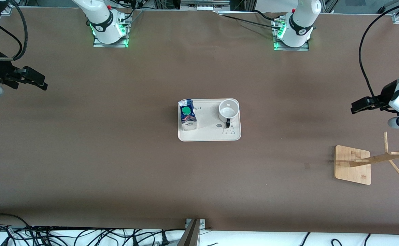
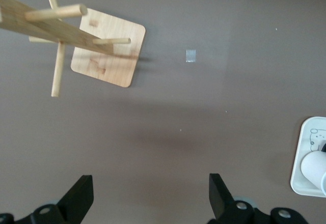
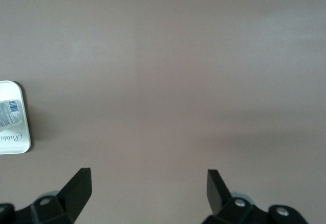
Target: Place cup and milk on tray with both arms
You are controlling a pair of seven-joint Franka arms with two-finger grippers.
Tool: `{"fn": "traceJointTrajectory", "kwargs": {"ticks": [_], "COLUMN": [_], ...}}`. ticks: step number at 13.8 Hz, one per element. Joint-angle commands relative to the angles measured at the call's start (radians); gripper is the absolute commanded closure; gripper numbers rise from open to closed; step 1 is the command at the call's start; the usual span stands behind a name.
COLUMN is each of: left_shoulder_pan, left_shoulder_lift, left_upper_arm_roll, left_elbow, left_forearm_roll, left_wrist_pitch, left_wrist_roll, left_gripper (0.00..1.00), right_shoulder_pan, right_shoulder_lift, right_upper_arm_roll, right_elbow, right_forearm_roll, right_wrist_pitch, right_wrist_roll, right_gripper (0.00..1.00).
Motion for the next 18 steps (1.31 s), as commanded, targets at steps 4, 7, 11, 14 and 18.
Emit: {"fn": "traceJointTrajectory", "kwargs": {"ticks": [4,7,11,14,18], "left_shoulder_pan": [-0.032,-0.034,-0.054,-0.046,-0.054], "left_shoulder_lift": [-0.058,-0.068,-0.075,-0.085,-0.094], "left_upper_arm_roll": [0.029,0.032,0.033,0.032,0.030], "left_elbow": [-0.043,-0.063,-0.058,-0.055,-0.026], "left_forearm_roll": [-0.047,-0.111,-0.097,-0.101,-0.094], "left_wrist_pitch": [0.024,-0.023,-0.003,-0.012,-0.040], "left_wrist_roll": [0.125,0.106,0.085,0.086,0.100], "left_gripper": [0.00,0.00,0.00,0.00,0.00], "right_shoulder_pan": [-0.002,-0.002,-0.002,-0.002,-0.002], "right_shoulder_lift": [-0.008,-0.008,-0.008,-0.008,-0.008], "right_upper_arm_roll": [0.001,0.001,0.001,0.001,0.001], "right_elbow": [0.002,0.002,0.002,0.002,0.003], "right_forearm_roll": [-0.014,-0.014,-0.014,-0.014,-0.014], "right_wrist_pitch": [-0.001,-0.001,-0.001,0.000,0.000], "right_wrist_roll": [-0.003,0.000,0.000,0.001,0.003], "right_gripper": [0.00,0.00,0.00,0.00,0.00]}}
